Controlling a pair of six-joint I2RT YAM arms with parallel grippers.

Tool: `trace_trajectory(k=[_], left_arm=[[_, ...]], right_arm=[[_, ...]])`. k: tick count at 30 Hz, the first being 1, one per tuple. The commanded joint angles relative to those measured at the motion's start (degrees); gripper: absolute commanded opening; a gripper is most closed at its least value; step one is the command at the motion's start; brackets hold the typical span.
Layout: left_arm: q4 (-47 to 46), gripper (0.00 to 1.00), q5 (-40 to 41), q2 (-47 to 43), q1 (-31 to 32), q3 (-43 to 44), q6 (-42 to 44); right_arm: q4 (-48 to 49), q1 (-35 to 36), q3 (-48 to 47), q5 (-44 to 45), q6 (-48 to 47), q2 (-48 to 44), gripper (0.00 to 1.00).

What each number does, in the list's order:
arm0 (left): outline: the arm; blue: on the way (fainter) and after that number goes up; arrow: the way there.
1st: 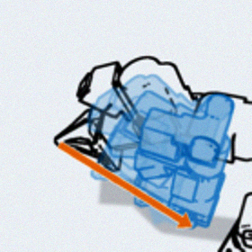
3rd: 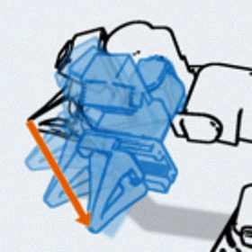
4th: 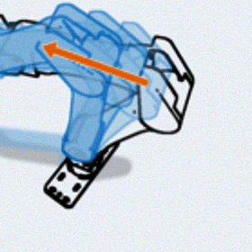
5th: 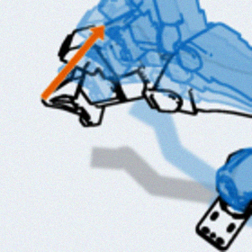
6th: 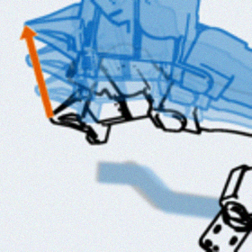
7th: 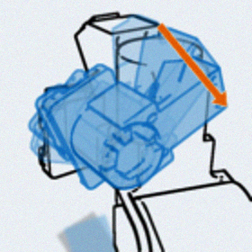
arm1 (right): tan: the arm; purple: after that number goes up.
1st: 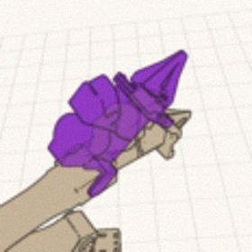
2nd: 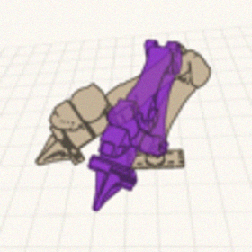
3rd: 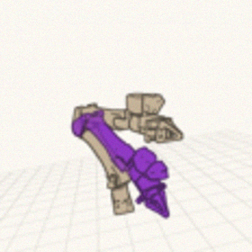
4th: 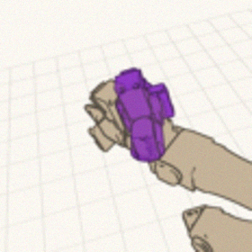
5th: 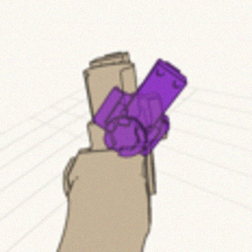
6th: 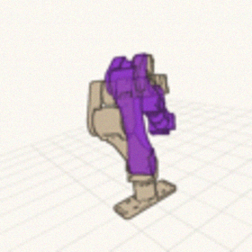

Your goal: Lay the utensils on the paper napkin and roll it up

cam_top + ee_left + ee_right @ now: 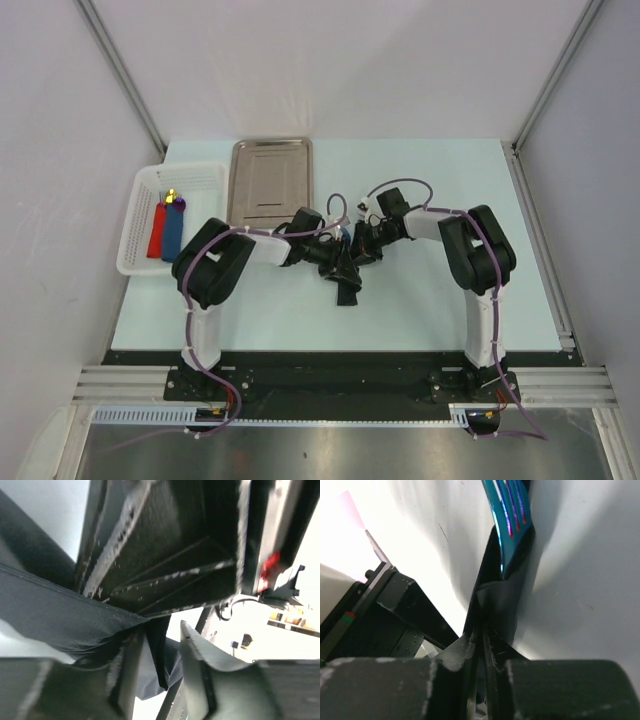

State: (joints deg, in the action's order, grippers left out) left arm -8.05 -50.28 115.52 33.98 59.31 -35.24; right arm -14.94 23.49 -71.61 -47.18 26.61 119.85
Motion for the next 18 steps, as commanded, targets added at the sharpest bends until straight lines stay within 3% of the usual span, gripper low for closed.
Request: trace_trajectory(k=[1, 4, 7, 8, 11, 18], left_arm=[[3.2, 0.45, 0.3, 3.7, 0.0, -2.4, 2.2], [1.6, 0.5, -0.6, 3.7, -0.1, -2.9, 2.0], [1.0, 0.53, -1.2, 3.7, -0.1, -3.1, 2.4], [0.7, 0.53, -1.3, 3.4, -0.1, -3.1, 2.3], [0.1, 0.57, -1.3, 3.1, -0.1, -3.3, 2.3], [-0.6, 0.62, -1.5, 2.3, -0.1, -3.1, 2.8]], right_arm=[[-9.3, -3.4, -5.4, 4.0, -5.6, -0.4, 0.16], [-13.4, -5.8, -7.3, 1.1, -7.3, -1.5, 0.25], [-14.8, -7.2, -8.1, -2.5, -7.5, -2.3, 0.41], [-15.2, -7.2, -8.3, -2.7, -7.5, -2.3, 0.51], [-15.5, -6.6, -7.9, -3.1, -8.1, -1.6, 0.61], [-18.4, -3.7, -8.5, -1.1, -12.5, 2.4, 0.63]])
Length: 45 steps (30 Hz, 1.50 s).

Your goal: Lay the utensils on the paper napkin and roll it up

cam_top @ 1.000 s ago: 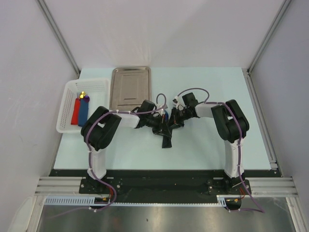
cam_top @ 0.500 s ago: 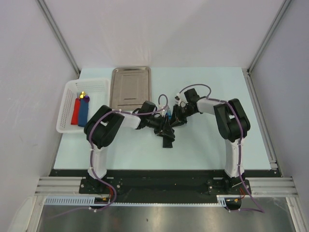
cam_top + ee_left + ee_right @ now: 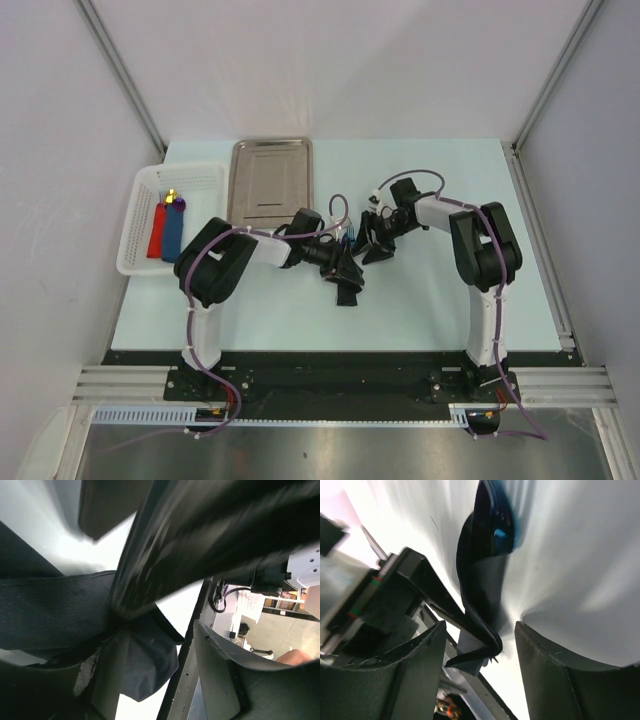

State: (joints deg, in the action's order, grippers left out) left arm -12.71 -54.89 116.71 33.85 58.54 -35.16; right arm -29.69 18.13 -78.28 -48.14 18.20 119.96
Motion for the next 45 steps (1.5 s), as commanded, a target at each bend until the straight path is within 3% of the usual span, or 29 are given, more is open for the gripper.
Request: trace_trajectory(k=[1, 6, 10, 22, 32, 38, 45], left_arm=[[3.9, 0.63, 2.9, 1.1, 0.1, -2.4, 2.8], [0.8, 0.61, 2.4, -0.9, -0.4, -3.5, 1.4], [-1.4, 0.59, 2.1, -1.9, -0.6, -4.4, 0.4], [-6.4, 0.57, 1.3, -3.8, -1.4, -6.2, -1.7], [-13.5, 0.57, -2.2, -8.9, -2.0, -7.8, -7.1], [-14.8, 0.46, -4.2, -12.4, -2.0, -9.0, -9.3], [-14.8, 0.22, -5.0, -10.1, -1.7, -11.8, -11.2]], right_arm=[[-4.3, 1.9, -2.1, 0.3, -6.2, 2.9, 0.62], [-8.0, 2.5, -1.4, 2.0, -11.7, 4.6, 0.51], [-8.4, 2.3, 0.1, 2.5, -14.1, 5.0, 0.28], [-8.4, 2.3, 1.5, 4.2, -18.0, 6.0, 0.0], [-7.2, 1.9, 2.7, 5.8, -20.2, 5.5, 0.0], [-6.4, 2.1, 3.0, 6.1, -20.0, 4.9, 0.0], [-6.0, 1.9, 3.5, 6.2, -20.0, 4.8, 0.0]])
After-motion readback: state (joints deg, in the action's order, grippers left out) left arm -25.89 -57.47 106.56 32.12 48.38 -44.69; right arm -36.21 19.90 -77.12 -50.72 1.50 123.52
